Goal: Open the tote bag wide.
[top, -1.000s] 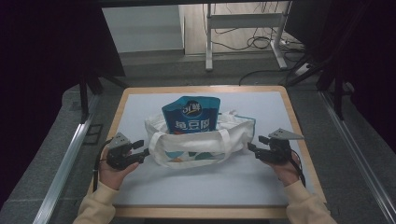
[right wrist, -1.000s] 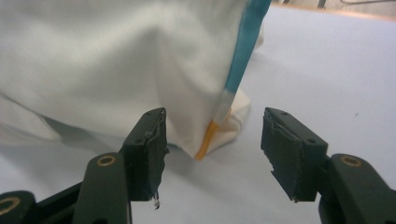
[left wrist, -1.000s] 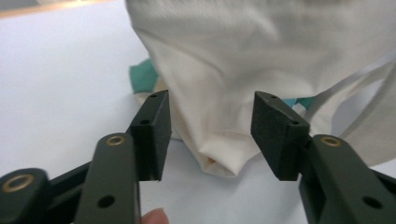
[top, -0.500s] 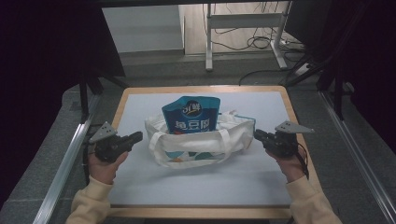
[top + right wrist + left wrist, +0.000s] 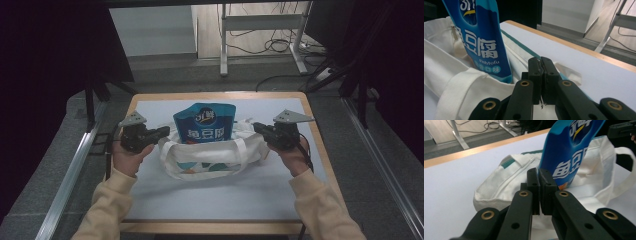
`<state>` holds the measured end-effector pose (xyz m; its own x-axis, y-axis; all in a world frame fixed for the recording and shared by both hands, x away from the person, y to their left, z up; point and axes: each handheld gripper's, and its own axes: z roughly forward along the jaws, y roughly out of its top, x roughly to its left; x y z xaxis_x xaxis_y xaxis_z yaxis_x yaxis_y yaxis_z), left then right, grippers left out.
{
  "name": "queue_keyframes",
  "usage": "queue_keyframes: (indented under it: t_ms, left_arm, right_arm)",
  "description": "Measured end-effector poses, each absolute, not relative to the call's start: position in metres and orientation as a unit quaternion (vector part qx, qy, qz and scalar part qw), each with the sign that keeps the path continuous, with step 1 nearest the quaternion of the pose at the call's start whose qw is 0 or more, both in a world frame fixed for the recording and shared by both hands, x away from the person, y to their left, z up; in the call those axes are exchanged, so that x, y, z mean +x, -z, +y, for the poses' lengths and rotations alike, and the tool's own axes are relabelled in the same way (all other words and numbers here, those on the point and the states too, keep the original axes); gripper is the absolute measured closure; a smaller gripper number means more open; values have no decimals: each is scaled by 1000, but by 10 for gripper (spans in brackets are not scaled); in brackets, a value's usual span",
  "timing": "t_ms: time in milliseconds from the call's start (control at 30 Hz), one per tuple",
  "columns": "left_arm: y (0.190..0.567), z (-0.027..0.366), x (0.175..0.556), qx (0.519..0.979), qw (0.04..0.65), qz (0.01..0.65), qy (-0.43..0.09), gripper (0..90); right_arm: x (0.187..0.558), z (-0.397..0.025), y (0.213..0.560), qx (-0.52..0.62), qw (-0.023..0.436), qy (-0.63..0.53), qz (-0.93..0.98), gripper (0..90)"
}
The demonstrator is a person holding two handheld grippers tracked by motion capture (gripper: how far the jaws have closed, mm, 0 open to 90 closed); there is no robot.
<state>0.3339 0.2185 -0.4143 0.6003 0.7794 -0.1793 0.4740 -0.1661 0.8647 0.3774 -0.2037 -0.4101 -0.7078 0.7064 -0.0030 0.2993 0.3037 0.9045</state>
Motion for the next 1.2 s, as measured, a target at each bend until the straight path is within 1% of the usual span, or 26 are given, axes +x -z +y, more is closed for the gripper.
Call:
queue_keyframes:
  t_ms: [200,533,833,1200]
  left_arm:
    - [426,217,335,752,485,423,-140,896]
    - [445,217,326,775,455,420,-127,898]
    - [478,222,326,782,430,440,-97,898]
    - [496,215,323,790,418,439,-90,900]
  right_arm:
    - [381,-197,422,327,185,-484,791,865]
    - [374,-194,437,318,175,-459,811,865]
    - [370,-191,461,324,158,-443,821,865]
    - [361,-195,489,328,133,-428,831,873]
